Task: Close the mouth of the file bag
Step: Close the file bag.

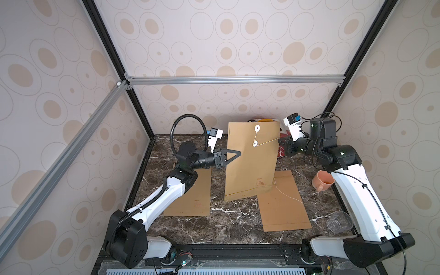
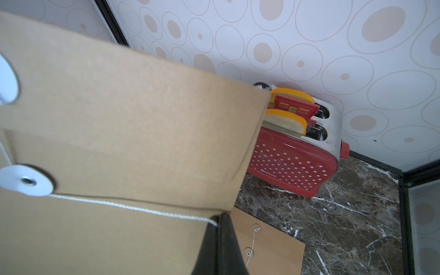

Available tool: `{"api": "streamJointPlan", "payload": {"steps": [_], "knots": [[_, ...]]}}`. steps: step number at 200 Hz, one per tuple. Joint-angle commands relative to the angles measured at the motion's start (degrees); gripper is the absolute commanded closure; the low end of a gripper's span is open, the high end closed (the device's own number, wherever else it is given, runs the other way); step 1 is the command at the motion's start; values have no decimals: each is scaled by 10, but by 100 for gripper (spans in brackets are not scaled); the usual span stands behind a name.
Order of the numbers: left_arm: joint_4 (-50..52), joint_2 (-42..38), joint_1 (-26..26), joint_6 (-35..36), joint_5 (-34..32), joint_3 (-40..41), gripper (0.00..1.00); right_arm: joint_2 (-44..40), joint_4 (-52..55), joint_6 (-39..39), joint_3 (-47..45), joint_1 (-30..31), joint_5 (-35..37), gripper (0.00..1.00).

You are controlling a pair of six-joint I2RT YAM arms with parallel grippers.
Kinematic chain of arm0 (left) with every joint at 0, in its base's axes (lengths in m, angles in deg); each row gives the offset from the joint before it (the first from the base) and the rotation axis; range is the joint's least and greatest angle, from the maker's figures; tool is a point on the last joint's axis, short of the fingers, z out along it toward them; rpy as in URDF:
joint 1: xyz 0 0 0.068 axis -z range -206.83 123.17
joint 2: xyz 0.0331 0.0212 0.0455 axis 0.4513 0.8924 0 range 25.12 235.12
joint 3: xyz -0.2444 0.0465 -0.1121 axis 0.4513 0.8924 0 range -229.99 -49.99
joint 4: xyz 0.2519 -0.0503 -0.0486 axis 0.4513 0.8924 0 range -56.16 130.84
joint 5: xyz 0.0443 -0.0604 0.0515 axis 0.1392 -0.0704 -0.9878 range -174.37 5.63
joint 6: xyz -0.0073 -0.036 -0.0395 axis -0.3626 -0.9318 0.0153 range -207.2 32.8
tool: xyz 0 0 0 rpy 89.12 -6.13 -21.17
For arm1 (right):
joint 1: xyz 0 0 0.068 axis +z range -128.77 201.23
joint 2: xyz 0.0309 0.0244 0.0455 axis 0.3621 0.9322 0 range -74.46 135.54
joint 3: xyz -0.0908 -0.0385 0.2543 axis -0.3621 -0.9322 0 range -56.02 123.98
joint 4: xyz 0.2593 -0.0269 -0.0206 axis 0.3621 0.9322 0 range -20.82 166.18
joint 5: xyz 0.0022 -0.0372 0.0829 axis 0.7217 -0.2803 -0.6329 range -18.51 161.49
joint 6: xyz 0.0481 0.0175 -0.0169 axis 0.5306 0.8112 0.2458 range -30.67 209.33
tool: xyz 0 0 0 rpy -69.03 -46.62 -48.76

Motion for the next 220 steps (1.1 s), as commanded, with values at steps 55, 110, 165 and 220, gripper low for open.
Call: {"api": "streamJointPlan", "payload": {"steps": [55,110,165,220], "knots": [[82,-18,4,67,-9,-37,100,29,67,-17,88,-3,6,100],[148,-24,6,111,-27,-49,100,29,69,-5,77,-4,-13,100],[191,-27,14,140,-31,-59,100,69,66,-7,124,-2,-35,100],[212,-24,15,154,-36,-65,100,111,58,-12,187,53,-35,100]]}}
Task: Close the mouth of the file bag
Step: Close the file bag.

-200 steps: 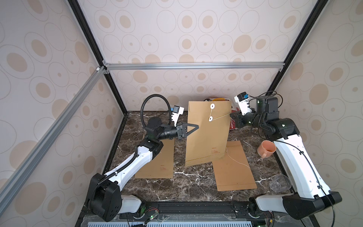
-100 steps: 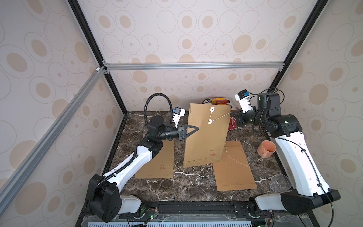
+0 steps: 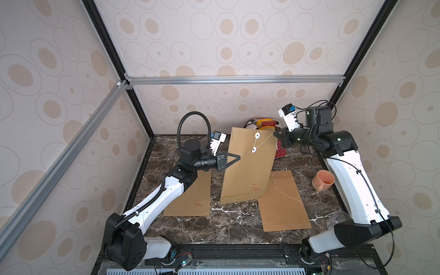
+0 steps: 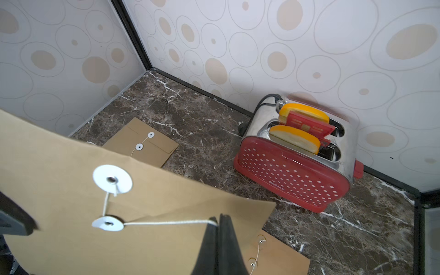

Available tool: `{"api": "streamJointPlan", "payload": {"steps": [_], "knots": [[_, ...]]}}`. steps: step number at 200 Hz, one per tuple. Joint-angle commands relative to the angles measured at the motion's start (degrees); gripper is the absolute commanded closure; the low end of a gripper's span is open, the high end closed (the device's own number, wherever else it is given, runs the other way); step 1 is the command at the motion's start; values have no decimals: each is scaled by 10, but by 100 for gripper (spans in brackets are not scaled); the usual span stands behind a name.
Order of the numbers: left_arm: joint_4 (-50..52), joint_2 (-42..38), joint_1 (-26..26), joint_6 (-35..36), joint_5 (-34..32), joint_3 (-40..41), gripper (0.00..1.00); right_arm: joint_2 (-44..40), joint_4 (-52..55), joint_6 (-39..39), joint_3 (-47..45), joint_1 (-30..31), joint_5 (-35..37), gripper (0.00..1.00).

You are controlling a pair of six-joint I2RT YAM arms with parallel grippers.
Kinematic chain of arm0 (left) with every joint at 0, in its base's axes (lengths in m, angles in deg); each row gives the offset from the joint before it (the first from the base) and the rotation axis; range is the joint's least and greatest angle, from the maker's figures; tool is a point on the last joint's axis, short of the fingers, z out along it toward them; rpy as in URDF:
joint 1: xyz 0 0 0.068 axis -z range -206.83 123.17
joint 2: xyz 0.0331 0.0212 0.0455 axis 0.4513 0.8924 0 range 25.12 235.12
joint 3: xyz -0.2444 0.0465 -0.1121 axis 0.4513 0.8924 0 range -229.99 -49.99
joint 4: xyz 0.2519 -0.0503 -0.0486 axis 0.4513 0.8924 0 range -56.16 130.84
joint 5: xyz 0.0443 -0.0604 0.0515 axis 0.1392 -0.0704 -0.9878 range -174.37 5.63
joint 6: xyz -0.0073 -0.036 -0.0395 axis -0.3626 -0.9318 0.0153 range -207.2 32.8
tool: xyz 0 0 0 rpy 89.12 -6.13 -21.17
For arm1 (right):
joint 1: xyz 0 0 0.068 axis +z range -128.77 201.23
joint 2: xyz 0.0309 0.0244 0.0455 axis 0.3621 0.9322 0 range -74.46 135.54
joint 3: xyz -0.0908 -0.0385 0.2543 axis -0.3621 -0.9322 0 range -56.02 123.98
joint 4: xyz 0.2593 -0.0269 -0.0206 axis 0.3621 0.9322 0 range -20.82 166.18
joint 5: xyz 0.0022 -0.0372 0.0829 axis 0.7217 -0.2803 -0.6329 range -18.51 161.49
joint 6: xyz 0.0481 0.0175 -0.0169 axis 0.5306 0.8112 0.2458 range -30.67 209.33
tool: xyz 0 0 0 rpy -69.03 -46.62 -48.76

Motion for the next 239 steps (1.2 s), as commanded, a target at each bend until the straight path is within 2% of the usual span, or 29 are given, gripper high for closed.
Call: {"api": "streamJointPlan", "payload": {"steps": [1,49,97,183,239], "knots": [[4,-12,3,20,0,-32,100,10,-8,-1,38,32,-2,100],[7,-11,4,22,-1,-33,100,43,10,-5,103,86,23,100],[7,-9,7,21,-1,-33,100,47,15,-5,115,120,36,100],[-1,-11,6,14,0,-31,100,8,9,18,51,183,53,100],[-4,-11,6,13,0,-30,100,9,1,37,36,224,34,100]]}}
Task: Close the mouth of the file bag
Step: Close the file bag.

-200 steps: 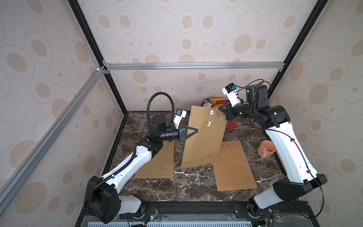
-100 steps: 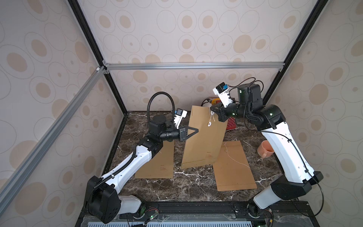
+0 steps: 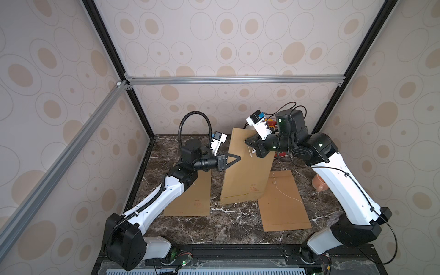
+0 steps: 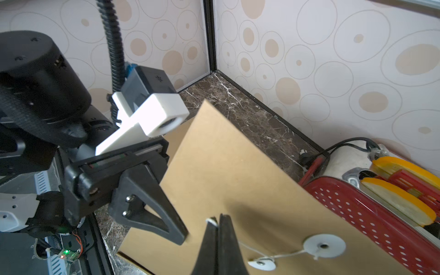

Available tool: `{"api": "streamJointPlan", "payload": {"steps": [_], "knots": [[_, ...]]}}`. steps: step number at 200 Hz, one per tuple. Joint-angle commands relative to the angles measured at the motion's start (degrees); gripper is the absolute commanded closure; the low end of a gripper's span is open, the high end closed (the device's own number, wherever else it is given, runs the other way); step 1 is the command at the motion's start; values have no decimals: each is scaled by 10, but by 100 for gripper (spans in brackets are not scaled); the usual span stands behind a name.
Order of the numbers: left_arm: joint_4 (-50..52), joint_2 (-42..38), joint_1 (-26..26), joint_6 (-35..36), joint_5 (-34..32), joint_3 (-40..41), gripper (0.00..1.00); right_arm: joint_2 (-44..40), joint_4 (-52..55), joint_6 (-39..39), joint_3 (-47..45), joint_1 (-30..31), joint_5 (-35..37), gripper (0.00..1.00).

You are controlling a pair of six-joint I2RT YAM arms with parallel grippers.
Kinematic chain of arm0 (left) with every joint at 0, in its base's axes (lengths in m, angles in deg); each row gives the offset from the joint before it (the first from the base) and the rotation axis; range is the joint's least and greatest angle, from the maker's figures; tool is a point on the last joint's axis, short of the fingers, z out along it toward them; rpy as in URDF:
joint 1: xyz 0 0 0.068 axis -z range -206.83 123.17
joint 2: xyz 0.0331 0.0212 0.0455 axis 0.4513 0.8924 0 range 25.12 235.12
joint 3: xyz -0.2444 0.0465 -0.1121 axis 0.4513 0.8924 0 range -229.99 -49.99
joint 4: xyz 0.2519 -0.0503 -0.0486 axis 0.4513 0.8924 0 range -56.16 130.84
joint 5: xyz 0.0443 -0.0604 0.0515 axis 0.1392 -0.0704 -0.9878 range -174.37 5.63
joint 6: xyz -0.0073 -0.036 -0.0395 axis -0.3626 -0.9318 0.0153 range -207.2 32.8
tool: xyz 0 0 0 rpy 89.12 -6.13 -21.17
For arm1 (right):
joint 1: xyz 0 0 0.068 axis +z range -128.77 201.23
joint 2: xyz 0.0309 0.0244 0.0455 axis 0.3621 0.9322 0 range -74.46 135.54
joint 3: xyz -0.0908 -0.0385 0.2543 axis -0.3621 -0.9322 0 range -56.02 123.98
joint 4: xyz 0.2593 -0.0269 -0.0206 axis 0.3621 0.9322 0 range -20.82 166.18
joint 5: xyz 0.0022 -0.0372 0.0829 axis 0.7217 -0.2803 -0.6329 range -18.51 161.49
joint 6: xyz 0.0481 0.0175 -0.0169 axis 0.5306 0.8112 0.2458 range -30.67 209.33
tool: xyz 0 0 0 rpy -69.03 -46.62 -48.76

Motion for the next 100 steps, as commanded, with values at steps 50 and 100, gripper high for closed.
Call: {"api": "streamJointPlan", "payload": {"steps": [50,100], "knots": [[-33,-9,3,-3,6,-22,100,-33,-39,29,-68,23,-25,100],[-106,-8,2,-54,14,-6,100,-81,-65,41,-138,23,12,100]]}}
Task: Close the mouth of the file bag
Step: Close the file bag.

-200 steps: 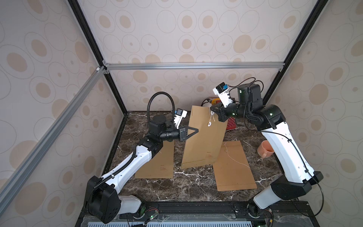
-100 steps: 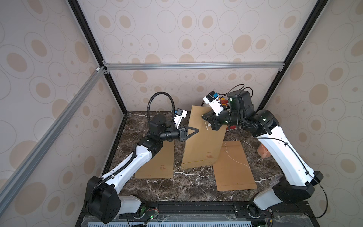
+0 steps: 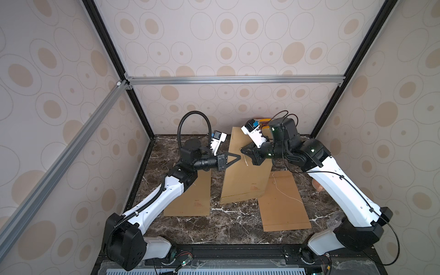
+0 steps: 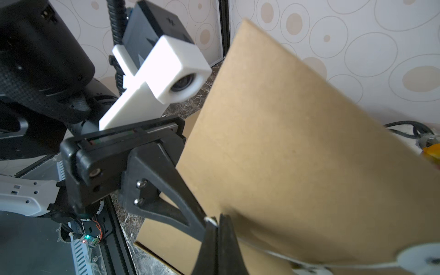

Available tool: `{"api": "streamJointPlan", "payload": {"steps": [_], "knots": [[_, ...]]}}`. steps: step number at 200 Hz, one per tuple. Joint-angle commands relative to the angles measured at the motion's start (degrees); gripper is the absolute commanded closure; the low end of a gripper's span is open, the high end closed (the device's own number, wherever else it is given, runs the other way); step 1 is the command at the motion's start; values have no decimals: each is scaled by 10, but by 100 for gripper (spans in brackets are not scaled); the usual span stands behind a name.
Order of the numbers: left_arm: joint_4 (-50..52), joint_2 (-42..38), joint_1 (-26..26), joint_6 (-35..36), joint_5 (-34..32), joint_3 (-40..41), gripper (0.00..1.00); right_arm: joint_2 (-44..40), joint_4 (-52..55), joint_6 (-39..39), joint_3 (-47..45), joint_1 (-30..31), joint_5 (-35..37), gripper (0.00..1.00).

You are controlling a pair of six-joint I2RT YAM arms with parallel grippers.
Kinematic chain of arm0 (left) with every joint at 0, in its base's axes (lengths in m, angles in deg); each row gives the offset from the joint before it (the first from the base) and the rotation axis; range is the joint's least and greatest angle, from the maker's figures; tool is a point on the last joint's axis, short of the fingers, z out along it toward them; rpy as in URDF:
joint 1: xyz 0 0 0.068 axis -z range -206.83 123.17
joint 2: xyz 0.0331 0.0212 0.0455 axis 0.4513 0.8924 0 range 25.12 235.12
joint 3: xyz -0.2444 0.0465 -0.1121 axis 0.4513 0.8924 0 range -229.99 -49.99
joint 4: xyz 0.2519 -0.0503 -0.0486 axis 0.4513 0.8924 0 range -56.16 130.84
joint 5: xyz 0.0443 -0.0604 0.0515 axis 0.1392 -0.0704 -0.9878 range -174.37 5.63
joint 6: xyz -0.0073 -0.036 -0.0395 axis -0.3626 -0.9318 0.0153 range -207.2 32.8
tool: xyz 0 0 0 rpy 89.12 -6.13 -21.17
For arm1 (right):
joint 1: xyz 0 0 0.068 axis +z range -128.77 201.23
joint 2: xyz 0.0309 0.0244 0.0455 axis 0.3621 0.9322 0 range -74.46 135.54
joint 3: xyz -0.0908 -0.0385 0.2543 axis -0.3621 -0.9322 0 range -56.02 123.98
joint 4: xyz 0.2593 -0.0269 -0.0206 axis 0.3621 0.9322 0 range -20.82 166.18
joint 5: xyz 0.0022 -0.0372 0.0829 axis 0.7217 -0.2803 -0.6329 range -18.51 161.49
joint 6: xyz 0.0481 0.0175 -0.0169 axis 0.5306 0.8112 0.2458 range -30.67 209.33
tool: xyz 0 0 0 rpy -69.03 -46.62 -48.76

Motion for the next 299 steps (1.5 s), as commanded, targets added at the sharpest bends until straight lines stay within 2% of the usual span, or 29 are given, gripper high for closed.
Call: {"api": "streamJointPlan", "payload": {"steps": [1,30,78,131,186,211,235,299], "knots": [[-84,-8,2,-44,14,-5,100,-45,-29,14,-40,4,22,100],[-162,-4,-5,-103,24,8,100,-92,-66,33,-116,1,43,100],[-215,2,-10,-143,28,16,100,-172,-151,79,-256,-29,43,100],[-220,-3,-10,-142,25,17,100,-218,-195,100,-341,-47,32,100],[-174,-4,-8,-106,11,15,100,-215,-229,124,-338,-49,10,100],[-158,-9,-8,-89,-15,21,100,-208,-258,156,-342,-46,-29,100],[-123,-8,-7,-65,-19,15,100,-192,-275,162,-338,-23,-36,100],[-165,-3,-8,-88,-47,34,100,-167,-290,170,-351,0,-42,100]]}}
